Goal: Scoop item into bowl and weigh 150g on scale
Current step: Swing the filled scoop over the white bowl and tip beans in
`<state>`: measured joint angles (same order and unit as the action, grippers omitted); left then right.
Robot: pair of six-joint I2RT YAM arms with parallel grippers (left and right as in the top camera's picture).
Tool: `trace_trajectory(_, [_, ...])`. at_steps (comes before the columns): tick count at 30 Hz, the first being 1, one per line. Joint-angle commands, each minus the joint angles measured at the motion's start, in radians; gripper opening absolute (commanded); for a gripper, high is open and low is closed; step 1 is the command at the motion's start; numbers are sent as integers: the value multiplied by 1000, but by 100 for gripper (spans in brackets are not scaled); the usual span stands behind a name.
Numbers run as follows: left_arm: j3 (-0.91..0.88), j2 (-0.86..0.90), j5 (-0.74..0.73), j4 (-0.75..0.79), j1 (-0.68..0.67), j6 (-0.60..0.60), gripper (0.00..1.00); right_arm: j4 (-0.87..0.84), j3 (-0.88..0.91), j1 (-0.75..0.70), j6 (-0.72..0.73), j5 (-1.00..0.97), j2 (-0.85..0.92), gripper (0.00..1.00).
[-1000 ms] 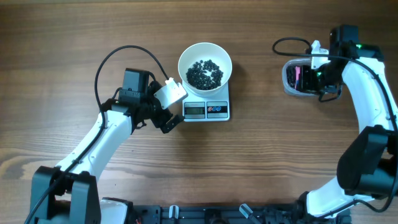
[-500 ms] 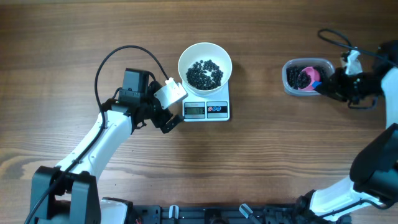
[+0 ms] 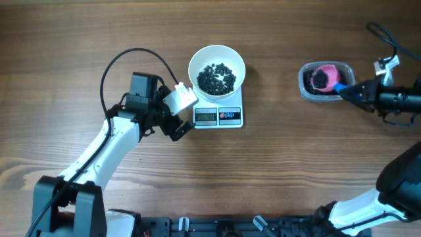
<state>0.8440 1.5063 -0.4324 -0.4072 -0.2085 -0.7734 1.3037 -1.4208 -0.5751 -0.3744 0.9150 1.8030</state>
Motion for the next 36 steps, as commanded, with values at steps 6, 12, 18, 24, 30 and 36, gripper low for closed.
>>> trace_trajectory(6, [-8,7,-12,0,6,-8,100,-9,-42,227,-16,187,18,4])
trace_trajectory(12, [-8,7,-12,0,6,-8,100,-57,-167,412,107,185,18,4])
trace_trajectory(18, [-8,7,-12,0,6,-8,100,-198,-255,638,313,-51,18,4])
trace_trajectory(24, [-8,7,-12,0,6,-8,100,-314,-255,841,470,-448,18,4])
trace_trajectory(30, [-8,7,-12,0,6,-8,100,-372,-255,1024,489,-818,18,4])
trace_trajectory(36, [-8,7,-12,0,6,-8,100,-378,-255,1157,488,-1100,14,4])
